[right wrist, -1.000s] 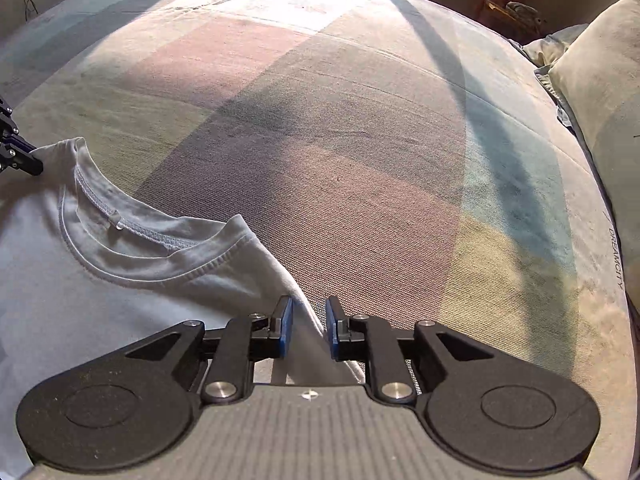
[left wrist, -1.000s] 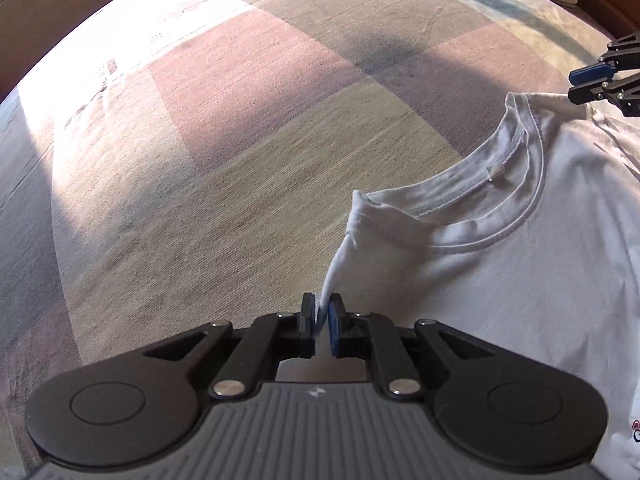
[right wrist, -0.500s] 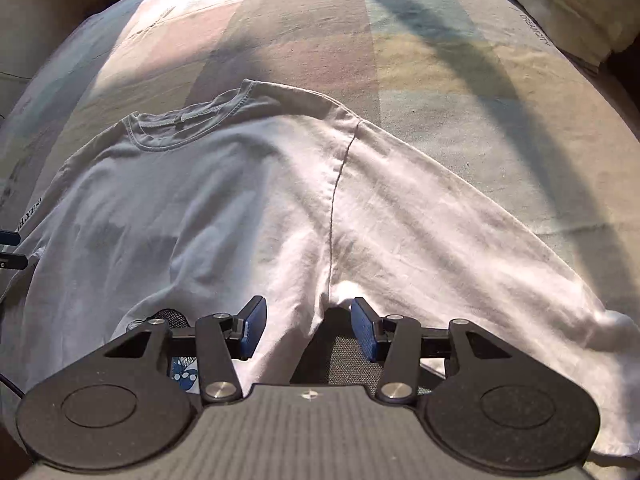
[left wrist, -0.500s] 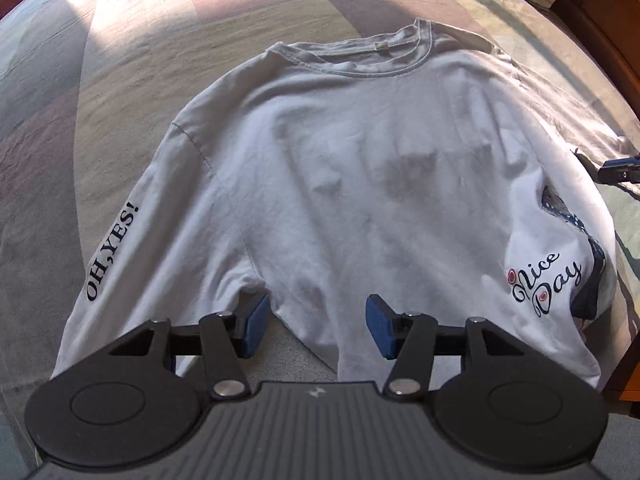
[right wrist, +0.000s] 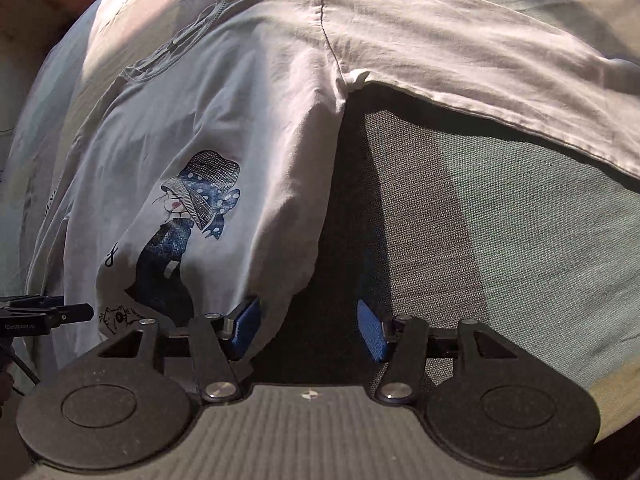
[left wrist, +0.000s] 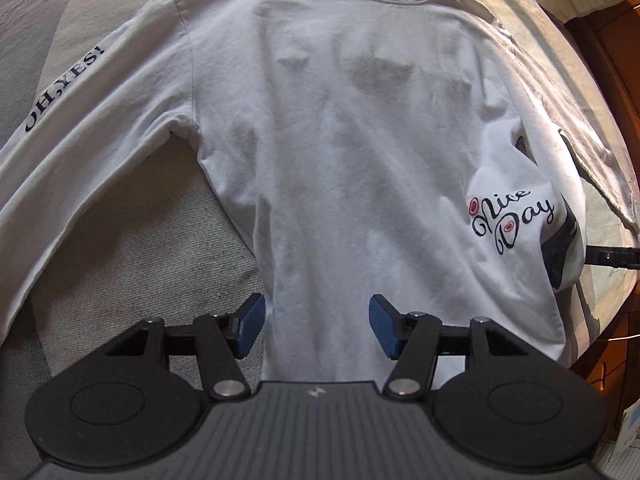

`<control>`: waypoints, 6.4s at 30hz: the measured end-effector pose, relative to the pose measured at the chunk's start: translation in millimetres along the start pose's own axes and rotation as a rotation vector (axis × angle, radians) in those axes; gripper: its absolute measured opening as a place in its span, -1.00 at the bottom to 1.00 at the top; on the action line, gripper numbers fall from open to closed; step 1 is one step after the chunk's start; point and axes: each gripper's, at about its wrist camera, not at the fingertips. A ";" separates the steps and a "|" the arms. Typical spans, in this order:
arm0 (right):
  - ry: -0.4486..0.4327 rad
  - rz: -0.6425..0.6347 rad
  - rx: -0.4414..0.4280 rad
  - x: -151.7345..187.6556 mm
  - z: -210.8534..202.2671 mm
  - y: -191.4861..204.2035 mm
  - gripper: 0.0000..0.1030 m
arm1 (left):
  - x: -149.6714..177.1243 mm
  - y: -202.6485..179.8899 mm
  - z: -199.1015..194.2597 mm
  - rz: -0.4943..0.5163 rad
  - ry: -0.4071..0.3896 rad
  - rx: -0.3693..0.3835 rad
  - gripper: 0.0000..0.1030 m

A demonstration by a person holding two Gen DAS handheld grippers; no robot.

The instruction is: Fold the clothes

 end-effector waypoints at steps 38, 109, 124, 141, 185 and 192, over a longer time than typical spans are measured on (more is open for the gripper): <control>-0.051 -1.184 0.012 -131.4 63.9 363.5 0.17 | 58.4 193.6 -46.8 -0.390 -0.280 -0.120 0.53; -0.079 -1.319 0.087 -11.3 172.1 415.3 0.44 | -24.2 237.0 -44.6 -0.468 -0.381 0.126 0.77; -0.232 -1.149 0.078 -62.8 134.0 420.8 0.47 | 54.1 207.3 -56.7 -0.562 -0.393 -0.235 0.80; -0.113 -1.268 0.163 -67.5 197.7 452.5 1.00 | 100.1 219.5 -19.1 -0.648 -0.341 -0.219 0.99; -0.116 -1.171 0.048 -17.3 172.6 440.0 1.00 | 106.0 216.0 -42.5 -0.548 -0.430 -0.262 0.96; 0.078 -1.254 -0.118 1.0 201.8 476.2 1.00 | 127.3 241.2 -25.1 -0.631 -0.313 -0.229 0.97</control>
Point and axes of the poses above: each gripper's, at about its wrist camera, not at the fingertips, and z roughly the way its jaws point, y to its left, x to its underside, and after that the axes turned 15 degrees about y, right-handed
